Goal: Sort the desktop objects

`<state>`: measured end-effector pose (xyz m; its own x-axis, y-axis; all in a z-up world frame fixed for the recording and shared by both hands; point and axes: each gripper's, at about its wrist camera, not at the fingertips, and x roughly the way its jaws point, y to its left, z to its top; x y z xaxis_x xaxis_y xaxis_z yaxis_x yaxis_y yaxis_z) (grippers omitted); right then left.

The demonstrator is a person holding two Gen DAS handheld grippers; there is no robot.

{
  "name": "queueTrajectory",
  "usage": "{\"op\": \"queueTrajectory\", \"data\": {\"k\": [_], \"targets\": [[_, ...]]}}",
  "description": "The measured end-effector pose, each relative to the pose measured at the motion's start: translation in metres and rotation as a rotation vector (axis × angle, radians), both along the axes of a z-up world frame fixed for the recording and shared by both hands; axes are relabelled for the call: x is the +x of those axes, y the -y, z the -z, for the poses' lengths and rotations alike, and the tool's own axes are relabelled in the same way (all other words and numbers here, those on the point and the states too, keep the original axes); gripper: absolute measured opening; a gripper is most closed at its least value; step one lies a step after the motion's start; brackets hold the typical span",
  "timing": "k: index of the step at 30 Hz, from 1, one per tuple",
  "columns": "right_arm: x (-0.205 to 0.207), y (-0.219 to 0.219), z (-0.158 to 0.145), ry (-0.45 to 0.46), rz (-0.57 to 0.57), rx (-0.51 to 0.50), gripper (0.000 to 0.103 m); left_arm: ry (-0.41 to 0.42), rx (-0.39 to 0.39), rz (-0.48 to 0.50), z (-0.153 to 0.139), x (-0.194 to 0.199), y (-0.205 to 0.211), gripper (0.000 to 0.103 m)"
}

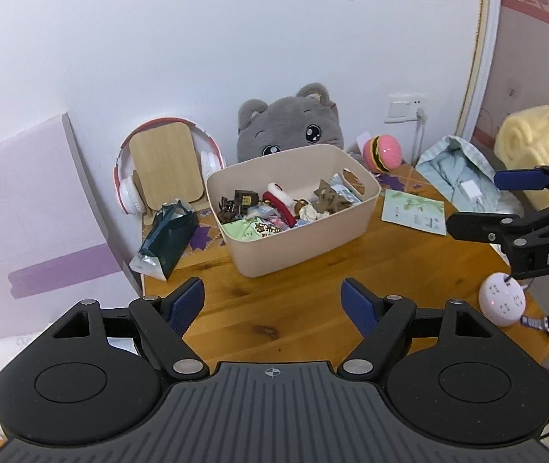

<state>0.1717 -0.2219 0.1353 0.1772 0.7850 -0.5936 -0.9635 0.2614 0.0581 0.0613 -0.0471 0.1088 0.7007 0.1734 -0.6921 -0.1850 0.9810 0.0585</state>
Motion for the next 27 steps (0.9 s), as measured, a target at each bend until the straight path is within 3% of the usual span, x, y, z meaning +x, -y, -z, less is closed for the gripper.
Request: {"op": "queueTrajectory", "data": {"k": [5, 16, 27], "targets": [[-0.012, 0.027, -0.009, 0.005, -0.001, -0.004, 0.103, -0.004, -0.035, 0.019, -0.005, -0.029, 0.011, 0.079], [-0.038, 0.079, -0.025, 0.034, -0.029, -0.016, 0.103, -0.022, -0.031, 0.058, -0.019, -0.08, 0.031, 0.079], [-0.045, 0.115, -0.023, 0.058, -0.022, -0.047, 0.103, -0.054, -0.034, 0.07, -0.021, -0.121, 0.042, 0.079]]}}
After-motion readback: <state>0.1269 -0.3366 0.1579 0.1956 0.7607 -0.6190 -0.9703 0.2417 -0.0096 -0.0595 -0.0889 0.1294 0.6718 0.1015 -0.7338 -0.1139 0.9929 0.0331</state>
